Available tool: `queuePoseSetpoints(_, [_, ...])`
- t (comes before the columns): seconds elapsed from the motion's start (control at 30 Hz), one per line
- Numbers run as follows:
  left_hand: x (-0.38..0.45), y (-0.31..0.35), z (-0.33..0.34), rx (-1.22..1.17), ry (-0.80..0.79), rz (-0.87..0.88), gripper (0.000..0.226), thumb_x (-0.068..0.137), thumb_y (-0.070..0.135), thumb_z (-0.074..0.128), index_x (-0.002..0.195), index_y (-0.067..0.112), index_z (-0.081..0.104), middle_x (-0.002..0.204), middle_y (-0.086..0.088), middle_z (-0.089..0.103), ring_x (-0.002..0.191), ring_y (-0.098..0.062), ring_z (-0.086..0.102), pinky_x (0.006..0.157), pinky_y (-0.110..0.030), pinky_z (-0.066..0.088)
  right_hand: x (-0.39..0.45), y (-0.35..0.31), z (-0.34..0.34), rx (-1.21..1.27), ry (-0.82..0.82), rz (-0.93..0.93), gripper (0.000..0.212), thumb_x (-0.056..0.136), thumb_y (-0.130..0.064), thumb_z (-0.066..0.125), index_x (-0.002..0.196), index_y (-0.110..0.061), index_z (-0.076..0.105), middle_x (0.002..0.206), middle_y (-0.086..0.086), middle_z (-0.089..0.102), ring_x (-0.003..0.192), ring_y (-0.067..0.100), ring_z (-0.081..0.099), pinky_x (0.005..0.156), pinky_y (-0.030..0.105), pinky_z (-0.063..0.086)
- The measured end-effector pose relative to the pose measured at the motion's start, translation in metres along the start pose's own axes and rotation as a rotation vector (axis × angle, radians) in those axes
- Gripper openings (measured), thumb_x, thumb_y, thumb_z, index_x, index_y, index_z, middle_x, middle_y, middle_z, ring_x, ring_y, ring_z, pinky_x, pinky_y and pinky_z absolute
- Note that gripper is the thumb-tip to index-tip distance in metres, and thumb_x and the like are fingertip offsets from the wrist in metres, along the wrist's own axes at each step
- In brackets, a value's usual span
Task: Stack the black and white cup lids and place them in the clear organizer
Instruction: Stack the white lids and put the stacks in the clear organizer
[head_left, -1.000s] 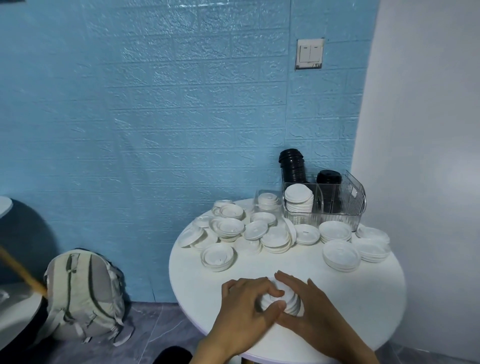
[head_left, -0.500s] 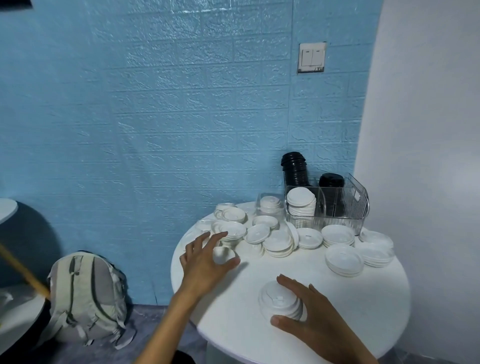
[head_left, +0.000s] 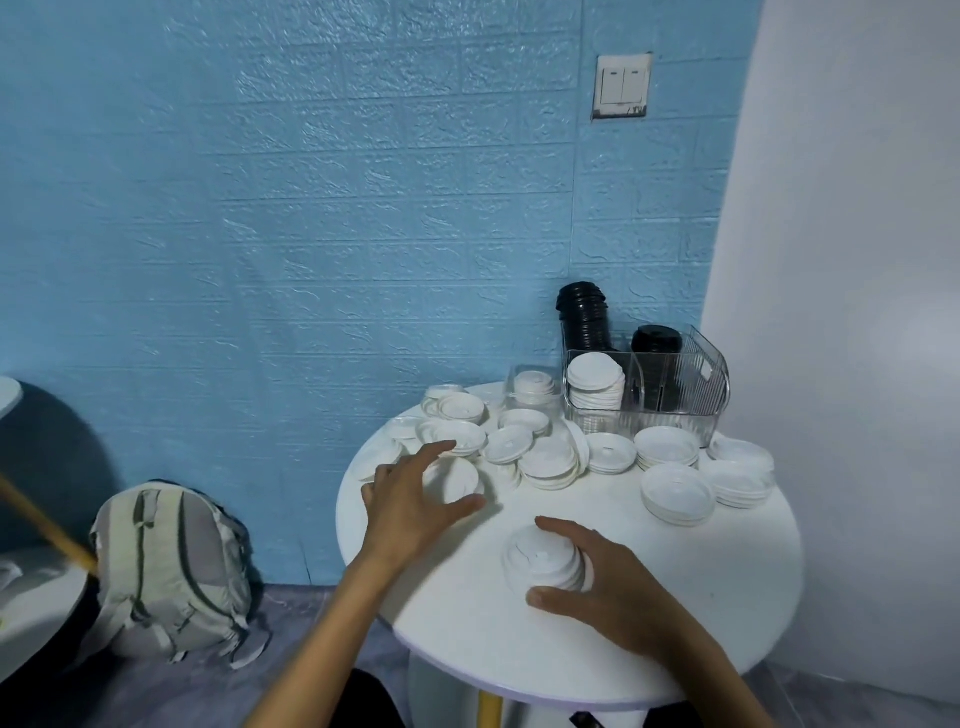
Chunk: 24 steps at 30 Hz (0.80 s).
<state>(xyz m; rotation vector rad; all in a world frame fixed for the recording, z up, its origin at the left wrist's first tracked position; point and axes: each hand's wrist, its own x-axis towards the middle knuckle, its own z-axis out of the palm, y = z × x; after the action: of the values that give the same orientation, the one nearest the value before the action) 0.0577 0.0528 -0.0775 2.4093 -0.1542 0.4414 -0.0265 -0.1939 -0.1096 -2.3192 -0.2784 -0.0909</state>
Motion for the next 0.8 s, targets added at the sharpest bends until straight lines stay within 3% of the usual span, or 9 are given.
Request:
queuePoseSetpoints(0.1, [-0.003, 0.001, 0.003, -0.044, -0.057, -0.007, 0.085, 0.061, 0.070, 0.083, 0.137, 0.048, 0.050, 0.139, 0.013, 0.060, 0.129, -0.025, 0.047, 0.105, -0.040, 0.035, 0.007, -0.001, 0.001, 0.024, -0.006, -0.007, 0.079, 0.072, -0.058, 0.084, 0.141, -0.044, 0.047, 0.140, -0.029, 0.051, 0.131, -0.005, 0.047, 0.114, 0.021, 0.033])
queuePoseSetpoints(0.2, [-0.009, 0.001, 0.006, -0.086, -0.159, -0.016, 0.102, 0.042, 0.083, 0.074, 0.136, 0.049, 0.050, 0.140, 0.012, 0.060, 0.131, -0.022, 0.051, 0.109, -0.043, 0.039, 0.009, 0.001, 0.001, 0.033, -0.011, -0.004, 0.080, 0.073, -0.054, 0.085, 0.142, -0.041, 0.047, 0.141, -0.026, 0.052, 0.130, -0.005, 0.048, 0.113, 0.019, 0.033])
queuePoseSetpoints(0.33, [-0.010, 0.001, 0.009, -0.172, -0.218, 0.022, 0.102, 0.040, 0.076, 0.080, 0.134, 0.047, 0.054, 0.139, 0.015, 0.060, 0.131, -0.014, 0.052, 0.111, -0.046, 0.041, 0.014, 0.003, 0.002, 0.043, -0.027, 0.002, 0.084, 0.071, -0.057, 0.085, 0.144, -0.038, 0.048, 0.142, -0.027, 0.053, 0.130, -0.006, 0.048, 0.114, 0.023, 0.035])
queuePoseSetpoints(0.53, [-0.005, -0.004, -0.001, -0.250, -0.315, 0.085, 0.091, 0.057, 0.027, 0.100, 0.129, 0.050, 0.049, 0.136, 0.015, 0.056, 0.129, -0.006, 0.048, 0.110, -0.026, 0.038, 0.028, 0.002, 0.000, 0.076, -0.073, -0.006, 0.082, 0.073, -0.050, 0.086, 0.144, -0.036, 0.048, 0.144, -0.026, 0.052, 0.131, -0.009, 0.046, 0.113, 0.017, 0.033])
queuePoseSetpoints(0.63, [-0.004, -0.009, -0.002, -0.277, -0.353, 0.114, 0.097, 0.053, 0.033, 0.099, 0.132, 0.055, 0.047, 0.141, 0.008, 0.051, 0.133, -0.006, 0.042, 0.113, -0.027, 0.034, 0.033, 0.004, -0.001, 0.074, -0.086, -0.010, 0.084, 0.073, -0.052, 0.086, 0.145, -0.036, 0.048, 0.144, -0.028, 0.051, 0.131, -0.011, 0.045, 0.114, 0.017, 0.032])
queuePoseSetpoints(0.8, [-0.009, -0.008, -0.008, -0.316, -0.280, 0.120, 0.097, 0.054, 0.033, 0.095, 0.138, 0.049, 0.049, 0.129, 0.006, 0.049, 0.126, -0.009, 0.044, 0.099, -0.011, 0.033, 0.036, 0.008, 0.002, 0.095, -0.053, -0.013, 0.083, 0.070, -0.051, 0.088, 0.143, -0.037, 0.051, 0.139, -0.030, 0.054, 0.126, -0.018, 0.046, 0.107, 0.009, 0.032])
